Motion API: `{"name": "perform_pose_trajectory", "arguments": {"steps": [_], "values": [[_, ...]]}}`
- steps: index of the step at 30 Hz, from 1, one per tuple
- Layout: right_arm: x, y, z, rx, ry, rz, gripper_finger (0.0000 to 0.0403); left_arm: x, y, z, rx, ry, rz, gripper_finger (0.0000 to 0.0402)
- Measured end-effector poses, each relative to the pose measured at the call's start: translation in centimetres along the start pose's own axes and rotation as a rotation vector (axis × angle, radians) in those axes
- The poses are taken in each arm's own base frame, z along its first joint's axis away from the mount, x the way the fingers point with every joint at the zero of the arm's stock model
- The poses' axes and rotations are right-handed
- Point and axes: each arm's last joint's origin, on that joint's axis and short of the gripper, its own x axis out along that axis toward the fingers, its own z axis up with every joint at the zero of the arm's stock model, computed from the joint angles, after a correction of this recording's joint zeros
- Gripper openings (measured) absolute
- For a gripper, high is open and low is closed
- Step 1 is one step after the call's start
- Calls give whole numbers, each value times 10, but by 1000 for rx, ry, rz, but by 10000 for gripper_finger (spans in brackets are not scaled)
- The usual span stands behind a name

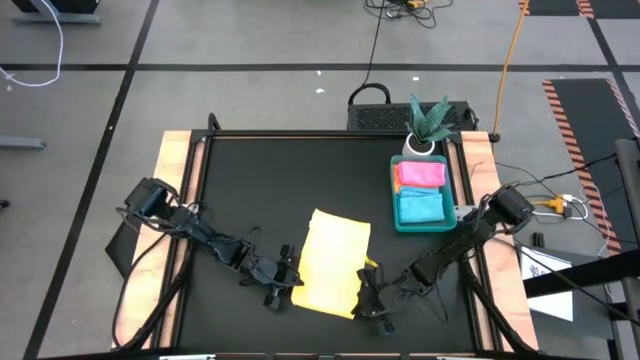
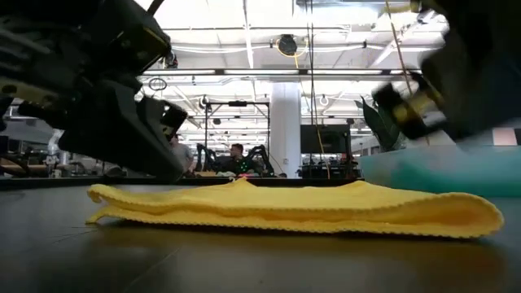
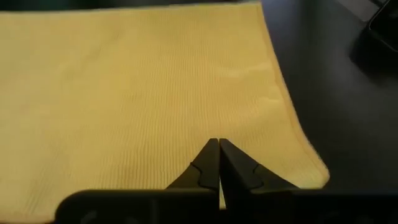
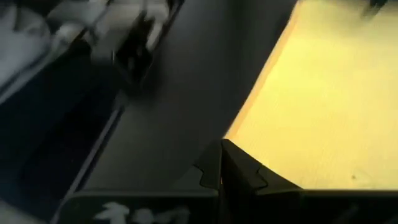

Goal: Fold microfiber towels
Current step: Fold the yellow microfiber cloth

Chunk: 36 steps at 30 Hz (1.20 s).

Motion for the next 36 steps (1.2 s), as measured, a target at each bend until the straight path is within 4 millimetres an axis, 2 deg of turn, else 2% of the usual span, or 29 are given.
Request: {"name": "perform_pose_trajectory", "arguments": {"steps": [4,7,11,15,18,20,26,34,36], "values": [[-1,6,5,-78,-80,-23,1,0,0,1,23,-12,-1,24],[5,12,4,-112,-108,5,16,0,-2,3,70,-32,-17,44],[9,18,1,-151,-82,4,64,-1,-10,6,204,-68,-93,84],[7,23,-1,-243,-99,-69,124,-3,-22,6,382,-101,-142,134],[10,22,-7,-333,-63,-122,154,-4,-24,5,382,-99,-135,167],[13,20,-13,-385,-29,-151,159,-4,-24,6,364,-98,-128,182],[24,12,-20,-493,33,-172,128,-4,-23,5,379,-95,-110,197],[23,12,-19,-477,44,-203,14,-4,-24,5,425,-92,-123,198],[21,13,-16,-424,26,-202,8,-4,-25,5,432,-93,-132,198]]}}
